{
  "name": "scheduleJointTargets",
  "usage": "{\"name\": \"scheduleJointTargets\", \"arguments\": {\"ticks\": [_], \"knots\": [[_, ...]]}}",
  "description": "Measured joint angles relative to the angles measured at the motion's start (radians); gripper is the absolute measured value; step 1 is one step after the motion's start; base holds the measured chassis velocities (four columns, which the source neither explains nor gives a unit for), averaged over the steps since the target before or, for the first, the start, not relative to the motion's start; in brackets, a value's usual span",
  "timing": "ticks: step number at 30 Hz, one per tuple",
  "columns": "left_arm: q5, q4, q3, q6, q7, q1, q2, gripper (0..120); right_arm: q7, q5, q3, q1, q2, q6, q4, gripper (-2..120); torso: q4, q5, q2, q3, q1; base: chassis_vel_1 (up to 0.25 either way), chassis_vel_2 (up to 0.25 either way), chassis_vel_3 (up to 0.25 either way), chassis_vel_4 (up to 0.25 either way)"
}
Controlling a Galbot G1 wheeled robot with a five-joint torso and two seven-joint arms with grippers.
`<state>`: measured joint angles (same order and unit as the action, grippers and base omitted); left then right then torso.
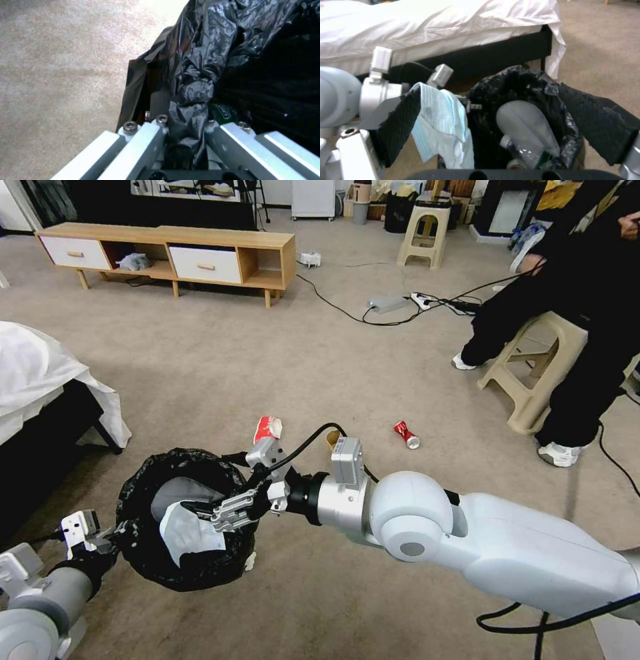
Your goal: Pick up the trash bin, then pick up the garbage from the floor and place it into the trash bin.
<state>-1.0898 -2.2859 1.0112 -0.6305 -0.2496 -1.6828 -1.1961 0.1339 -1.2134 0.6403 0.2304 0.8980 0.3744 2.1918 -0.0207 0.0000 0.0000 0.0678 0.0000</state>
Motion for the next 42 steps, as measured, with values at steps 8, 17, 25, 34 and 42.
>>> {"name": "scheduleJointTargets", "arguments": {"ticks": [8,17,25,34,42], "knots": [[0.003,-0.01,-0.004,0.0,0.006,-0.008,-0.011,1,0.01,0.025,-0.009,0.016,0.002,-0.005,-0.037,100,0.0,0.0,0.0,0.0,0.0,0.0,0.0,0.0,0.0],[0.003,-0.018,-0.005,-0.002,0.015,-0.015,-0.015,1,0.014,0.03,-0.043,0.02,0.001,-0.007,-0.068,100,0.0,0.0,0.0,0.0,0.0,0.0,0.0,0.0,0.0],[0.003,-0.025,-0.011,-0.004,0.015,-0.021,-0.021,1,0.014,0.062,-0.027,0.034,0.004,-0.007,-0.079,100,0.0,0.0,0.0,0.0,0.0,0.0,0.0,0.0,0.0],[-0.001,-0.034,-0.013,-0.005,0.016,-0.025,-0.025,1,0.002,0.1,-0.011,0.029,0.017,-0.011,-0.106,100,0.0,0.0,0.0,0.0,0.0,0.0,0.0,0.0,0.0],[-0.006,-0.038,-0.013,-0.006,0.014,-0.027,-0.025,1,0.009,0.109,0.013,0.045,0.026,-0.013,-0.108,100,-0.0001,0.0002,0.0,0.0,0.0,0.0,0.0,0.0,0.0]]}}
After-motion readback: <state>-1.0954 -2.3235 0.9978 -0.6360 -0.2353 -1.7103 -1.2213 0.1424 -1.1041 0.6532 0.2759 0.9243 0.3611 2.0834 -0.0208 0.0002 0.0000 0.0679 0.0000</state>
